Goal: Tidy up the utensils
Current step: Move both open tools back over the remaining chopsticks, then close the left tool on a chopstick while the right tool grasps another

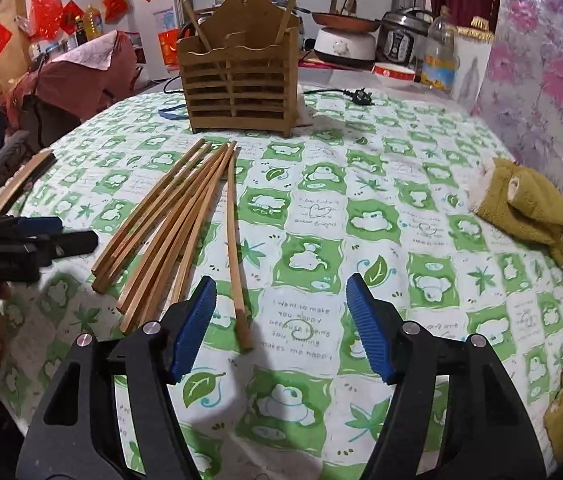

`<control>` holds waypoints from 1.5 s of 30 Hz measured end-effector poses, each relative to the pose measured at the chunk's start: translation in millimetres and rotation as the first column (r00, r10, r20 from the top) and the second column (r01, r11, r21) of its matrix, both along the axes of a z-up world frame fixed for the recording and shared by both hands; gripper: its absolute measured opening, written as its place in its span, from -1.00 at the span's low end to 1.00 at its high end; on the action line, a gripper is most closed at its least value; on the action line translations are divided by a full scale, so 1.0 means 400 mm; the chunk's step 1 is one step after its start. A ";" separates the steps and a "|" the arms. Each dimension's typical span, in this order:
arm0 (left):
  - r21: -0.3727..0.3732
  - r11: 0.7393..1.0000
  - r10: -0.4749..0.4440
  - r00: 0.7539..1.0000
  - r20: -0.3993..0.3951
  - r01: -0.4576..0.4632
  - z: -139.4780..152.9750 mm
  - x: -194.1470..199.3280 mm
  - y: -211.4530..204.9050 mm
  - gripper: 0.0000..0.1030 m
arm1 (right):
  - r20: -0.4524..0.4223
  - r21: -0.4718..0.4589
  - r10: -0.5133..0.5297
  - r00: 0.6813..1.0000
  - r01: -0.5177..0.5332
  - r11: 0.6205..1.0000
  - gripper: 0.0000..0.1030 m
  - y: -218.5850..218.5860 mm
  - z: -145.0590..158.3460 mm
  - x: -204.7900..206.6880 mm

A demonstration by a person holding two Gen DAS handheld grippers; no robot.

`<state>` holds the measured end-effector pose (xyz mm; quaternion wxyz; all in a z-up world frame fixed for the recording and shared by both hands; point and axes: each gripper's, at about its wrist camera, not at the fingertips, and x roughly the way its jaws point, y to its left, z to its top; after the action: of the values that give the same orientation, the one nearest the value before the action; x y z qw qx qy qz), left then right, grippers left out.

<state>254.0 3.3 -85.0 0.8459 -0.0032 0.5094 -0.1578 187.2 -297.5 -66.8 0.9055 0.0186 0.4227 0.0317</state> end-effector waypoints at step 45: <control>0.102 0.992 -0.077 0.994 0.084 0.068 0.011 -0.020 -0.026 -0.89 | 0.003 0.016 0.107 0.994 -0.107 0.994 -0.15 0.028 -0.003 -0.017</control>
<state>246.0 -7.0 -80.7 0.8602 0.0642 0.4790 -0.1628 180.5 -286.4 -67.9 0.9028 0.0032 0.4219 0.0835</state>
